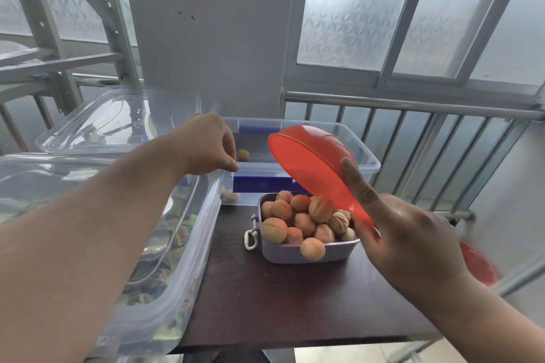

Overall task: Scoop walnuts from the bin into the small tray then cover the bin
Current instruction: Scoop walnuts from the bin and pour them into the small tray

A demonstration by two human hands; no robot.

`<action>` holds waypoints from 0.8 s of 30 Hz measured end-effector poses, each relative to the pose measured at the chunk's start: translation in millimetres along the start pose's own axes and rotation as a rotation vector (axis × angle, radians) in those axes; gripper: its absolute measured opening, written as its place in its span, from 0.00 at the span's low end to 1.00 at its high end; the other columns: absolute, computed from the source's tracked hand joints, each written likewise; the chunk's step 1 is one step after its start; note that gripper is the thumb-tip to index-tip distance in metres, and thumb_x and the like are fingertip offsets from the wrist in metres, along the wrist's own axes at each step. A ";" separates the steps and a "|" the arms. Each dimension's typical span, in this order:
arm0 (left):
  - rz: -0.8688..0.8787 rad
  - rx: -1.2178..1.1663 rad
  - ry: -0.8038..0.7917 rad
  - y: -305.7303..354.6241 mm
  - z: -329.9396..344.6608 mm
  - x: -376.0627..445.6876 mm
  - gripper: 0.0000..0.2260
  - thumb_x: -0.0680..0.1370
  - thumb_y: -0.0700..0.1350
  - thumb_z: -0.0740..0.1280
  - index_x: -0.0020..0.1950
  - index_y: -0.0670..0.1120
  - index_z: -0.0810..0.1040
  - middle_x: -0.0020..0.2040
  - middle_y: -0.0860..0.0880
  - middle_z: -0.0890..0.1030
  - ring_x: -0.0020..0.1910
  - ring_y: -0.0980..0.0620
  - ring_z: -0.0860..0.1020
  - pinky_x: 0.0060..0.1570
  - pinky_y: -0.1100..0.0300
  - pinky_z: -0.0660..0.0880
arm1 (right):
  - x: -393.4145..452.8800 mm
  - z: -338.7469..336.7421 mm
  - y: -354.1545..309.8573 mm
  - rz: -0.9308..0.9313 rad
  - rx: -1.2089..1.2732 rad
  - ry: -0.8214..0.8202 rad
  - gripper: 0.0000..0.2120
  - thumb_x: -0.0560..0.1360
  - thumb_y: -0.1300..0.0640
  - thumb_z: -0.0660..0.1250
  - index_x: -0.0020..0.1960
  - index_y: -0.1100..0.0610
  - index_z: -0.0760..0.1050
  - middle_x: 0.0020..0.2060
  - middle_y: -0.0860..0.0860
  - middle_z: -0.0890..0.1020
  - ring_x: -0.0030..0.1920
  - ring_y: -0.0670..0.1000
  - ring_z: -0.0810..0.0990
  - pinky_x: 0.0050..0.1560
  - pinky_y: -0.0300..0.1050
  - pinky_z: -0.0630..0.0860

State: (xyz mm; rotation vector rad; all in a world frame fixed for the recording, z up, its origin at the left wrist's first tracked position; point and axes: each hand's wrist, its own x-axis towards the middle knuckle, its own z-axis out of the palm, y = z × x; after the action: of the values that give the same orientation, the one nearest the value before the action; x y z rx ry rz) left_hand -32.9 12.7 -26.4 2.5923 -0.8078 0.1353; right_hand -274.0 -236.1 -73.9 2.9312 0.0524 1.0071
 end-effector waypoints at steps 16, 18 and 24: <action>0.007 0.007 -0.009 4.7 -1.6 -3.4 0.03 0.72 0.48 0.82 0.42 0.50 0.91 0.37 0.52 0.87 0.41 0.51 0.84 0.41 0.59 0.76 | -4.8 -2.6 3.9 0.051 0.161 0.052 0.53 0.71 0.55 0.81 0.86 0.44 0.52 0.31 0.46 0.72 0.26 0.55 0.77 0.31 0.49 0.79; 0.007 0.004 -0.014 3.9 -1.2 -3.2 0.03 0.72 0.48 0.82 0.42 0.50 0.91 0.37 0.52 0.87 0.41 0.50 0.84 0.42 0.57 0.78 | 0.0 -4.5 1.5 0.174 0.246 0.062 0.53 0.72 0.53 0.80 0.86 0.41 0.50 0.35 0.49 0.77 0.30 0.50 0.78 0.38 0.44 0.75; 0.009 0.004 -0.015 3.6 -0.9 -3.1 0.04 0.73 0.48 0.82 0.44 0.48 0.91 0.38 0.52 0.86 0.41 0.49 0.84 0.42 0.57 0.78 | 31.1 3.6 8.4 0.560 0.803 -0.012 0.39 0.75 0.54 0.79 0.79 0.37 0.65 0.46 0.40 0.83 0.38 0.40 0.83 0.42 0.33 0.75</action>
State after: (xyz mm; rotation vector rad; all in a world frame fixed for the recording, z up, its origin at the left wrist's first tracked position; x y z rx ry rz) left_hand -37.5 12.0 -24.9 2.5966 -0.8250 0.1195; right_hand -247.2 -243.2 -57.2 3.8028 -0.5119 1.2570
